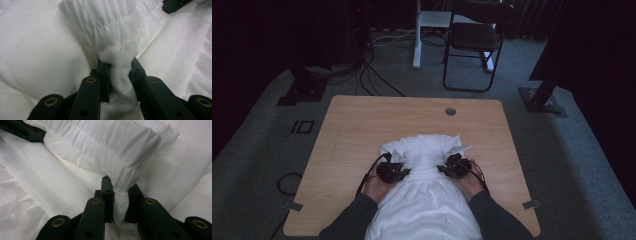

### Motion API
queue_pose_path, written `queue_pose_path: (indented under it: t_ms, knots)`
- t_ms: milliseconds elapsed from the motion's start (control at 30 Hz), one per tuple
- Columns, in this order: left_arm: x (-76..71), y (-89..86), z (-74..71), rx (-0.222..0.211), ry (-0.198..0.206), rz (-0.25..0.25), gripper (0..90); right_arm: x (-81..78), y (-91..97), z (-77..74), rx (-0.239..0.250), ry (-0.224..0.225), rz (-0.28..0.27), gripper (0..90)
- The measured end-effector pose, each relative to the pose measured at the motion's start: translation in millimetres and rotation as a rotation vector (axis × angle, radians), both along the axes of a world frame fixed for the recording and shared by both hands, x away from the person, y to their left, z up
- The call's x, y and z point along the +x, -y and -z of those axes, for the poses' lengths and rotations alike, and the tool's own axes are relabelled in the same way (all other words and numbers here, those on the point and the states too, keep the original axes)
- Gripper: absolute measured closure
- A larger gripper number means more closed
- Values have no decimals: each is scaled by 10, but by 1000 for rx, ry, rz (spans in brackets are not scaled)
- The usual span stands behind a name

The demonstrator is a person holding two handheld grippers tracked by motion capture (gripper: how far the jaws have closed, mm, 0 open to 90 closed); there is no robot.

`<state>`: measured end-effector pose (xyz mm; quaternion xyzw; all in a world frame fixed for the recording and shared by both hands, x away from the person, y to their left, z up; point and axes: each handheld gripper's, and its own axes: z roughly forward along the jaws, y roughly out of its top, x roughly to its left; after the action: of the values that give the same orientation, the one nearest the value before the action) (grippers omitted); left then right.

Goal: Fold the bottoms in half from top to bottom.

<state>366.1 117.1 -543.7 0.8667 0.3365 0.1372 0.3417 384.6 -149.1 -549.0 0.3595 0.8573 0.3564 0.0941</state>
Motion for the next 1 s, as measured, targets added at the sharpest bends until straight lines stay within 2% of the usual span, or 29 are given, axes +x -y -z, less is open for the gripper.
queue_pose_path:
  t_ms: [300,600,833,1000]
  knots:
    - [467,7,-33,37,20,-58,768,427,-116,-44,-23,-18,53,803]
    - [945,54,-81,103,37,-121,764,935,-225,-75,-25,-30,117,802]
    - [1109,95,-106,139,41,-159,762,1147,-308,-96,-46,-25,157,799]
    - [1123,60,-119,107,22,-166,766,1164,-300,-95,-38,-23,154,794]
